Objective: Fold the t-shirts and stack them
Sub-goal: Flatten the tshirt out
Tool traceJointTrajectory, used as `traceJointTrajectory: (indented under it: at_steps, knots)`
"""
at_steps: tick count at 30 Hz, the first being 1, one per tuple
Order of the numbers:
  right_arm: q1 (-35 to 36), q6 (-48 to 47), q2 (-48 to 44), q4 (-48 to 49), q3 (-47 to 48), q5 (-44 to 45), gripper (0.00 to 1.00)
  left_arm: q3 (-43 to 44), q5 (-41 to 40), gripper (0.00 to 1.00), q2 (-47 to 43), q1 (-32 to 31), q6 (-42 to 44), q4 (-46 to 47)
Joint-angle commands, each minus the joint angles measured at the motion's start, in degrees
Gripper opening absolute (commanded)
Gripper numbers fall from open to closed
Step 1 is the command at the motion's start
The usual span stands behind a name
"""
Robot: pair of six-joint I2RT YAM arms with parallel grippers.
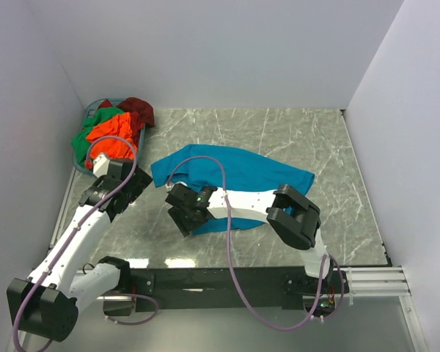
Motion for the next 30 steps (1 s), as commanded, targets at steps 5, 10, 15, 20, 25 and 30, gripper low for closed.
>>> traceJointTrajectory:
  at_steps: [5,10,15,20,25,30]
  knots:
    - [-0.1,1.9,1.9,-0.7,-2.2,1.8,0.59,0.6,-1.3,1.00,1.0,0.2,-1.4,-0.2]
    - [-0.1,2.5,1.9,-0.6,-3.5,3.2,0.45,-0.5,0.8,1.00,0.5,0.2,-0.4,2.2]
    - [-0.1,3.6,1.2,-1.3,-4.2,5.5,0.09,-0.8,0.5,0.99,0.7,0.3,-1.0,2.3]
    - [-2.0,3.5,-6.4,2.6,-9.5,6.1,0.00,-1.5,3.9,0.99,2.3,0.3,-0.1,5.0]
    - [-7.9,4.4,-20.0,5.3,-18.5,6.8,0.00,-1.5,6.7,0.99,6.1,0.3,1.1,6.1]
    - [-17.8,2.0,-30.4,8.6,-29.0,2.7,0.00,-3.6,11.6,0.99,8.7,0.3,1.3,11.2]
